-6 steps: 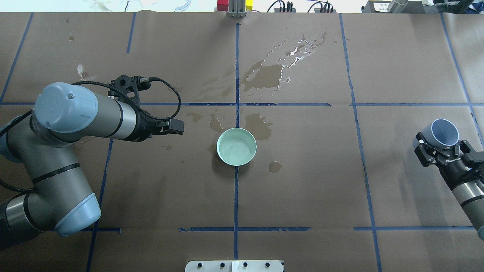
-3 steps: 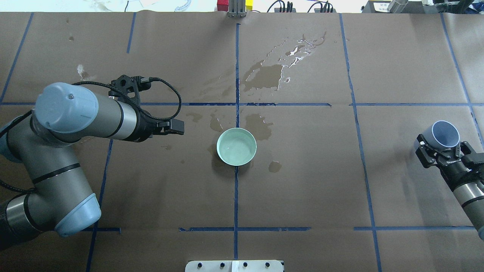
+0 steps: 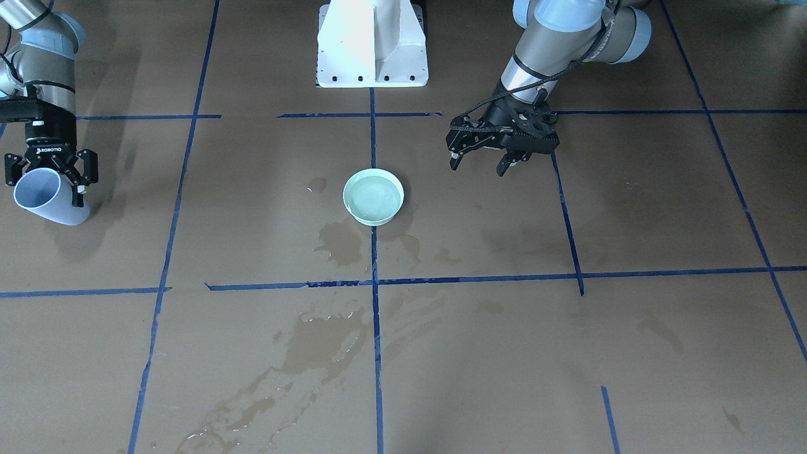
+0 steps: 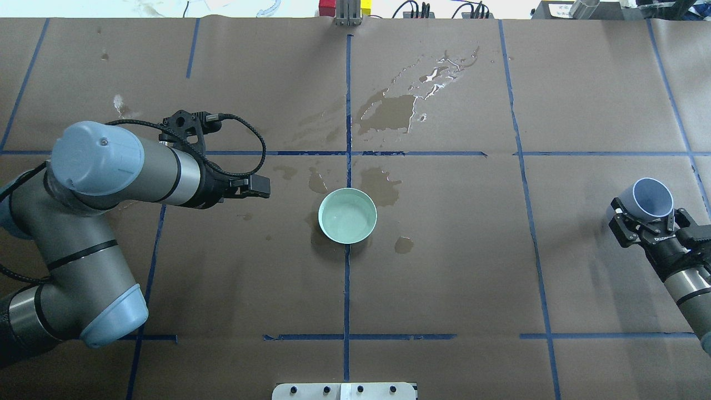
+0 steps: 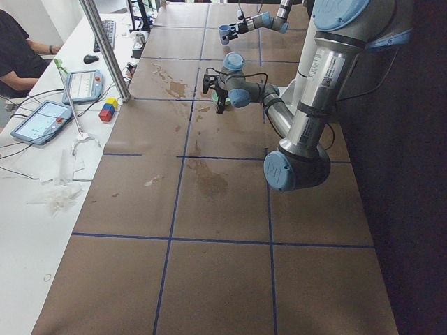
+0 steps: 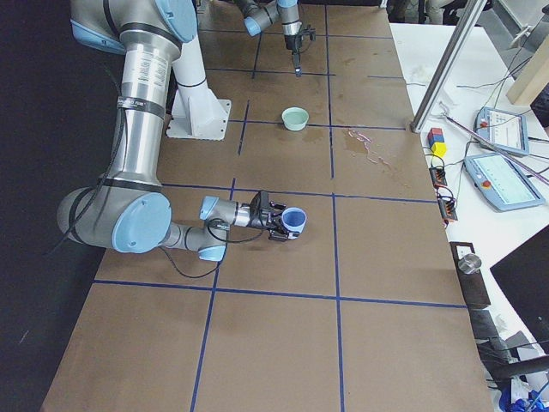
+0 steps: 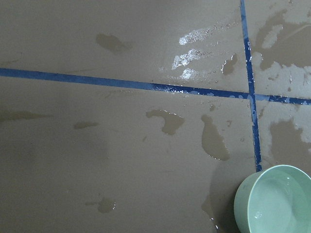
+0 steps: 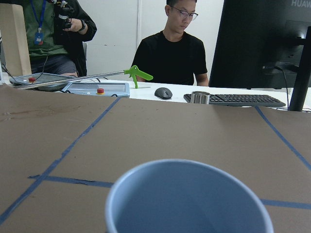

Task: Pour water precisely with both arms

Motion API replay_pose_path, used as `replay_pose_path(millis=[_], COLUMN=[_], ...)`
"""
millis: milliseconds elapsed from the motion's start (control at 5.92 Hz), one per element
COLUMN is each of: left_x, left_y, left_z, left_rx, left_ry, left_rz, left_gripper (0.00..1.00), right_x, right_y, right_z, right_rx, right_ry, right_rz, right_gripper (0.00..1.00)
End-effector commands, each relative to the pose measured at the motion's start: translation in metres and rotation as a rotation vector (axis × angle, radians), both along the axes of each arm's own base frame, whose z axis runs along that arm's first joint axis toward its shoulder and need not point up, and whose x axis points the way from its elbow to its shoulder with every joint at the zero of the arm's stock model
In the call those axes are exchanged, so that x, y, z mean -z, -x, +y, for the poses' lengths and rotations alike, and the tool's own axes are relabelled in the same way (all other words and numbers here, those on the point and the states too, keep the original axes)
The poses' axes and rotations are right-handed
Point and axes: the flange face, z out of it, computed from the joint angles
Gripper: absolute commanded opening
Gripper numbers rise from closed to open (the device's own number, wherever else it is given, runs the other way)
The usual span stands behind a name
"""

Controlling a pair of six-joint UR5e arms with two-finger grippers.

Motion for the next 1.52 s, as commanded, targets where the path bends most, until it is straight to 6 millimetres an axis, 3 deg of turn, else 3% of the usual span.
replay_pose_path(millis=[0, 338, 507, 1014, 1351], left_x=[0.000, -0.001, 0.000, 0.002, 0.002], left_y=[-0.001, -0.001, -0.001, 0.000, 0.001], left_z=[0.000, 0.000, 0.000, 0.001, 0.001], left_rx=[-0.001, -0.001, -0.001, -0.001, 0.001], left_ry=[0.000, 0.001, 0.000, -0.002, -0.003], left_rz=[-0.001, -0.002, -0.001, 0.003, 0.005], left_gripper=[1.00, 1.00, 1.00, 1.00, 1.00], right_x=[0.000, -0.001, 0.000, 0.003, -0.004], right_y=[0.001, 0.002, 0.004, 0.004, -0.021], right_z=[0.000, 0.001, 0.000, 0.001, 0.012], right_rx=[0.008, 0.017, 0.016, 0.027, 0.112], right_ry=[0.003, 0.007, 0.006, 0.007, 0.024], right_rz=[-0.001, 0.001, -0.005, -0.012, -0.061], right_gripper=[0.29, 0.62, 0.99, 1.00, 1.00])
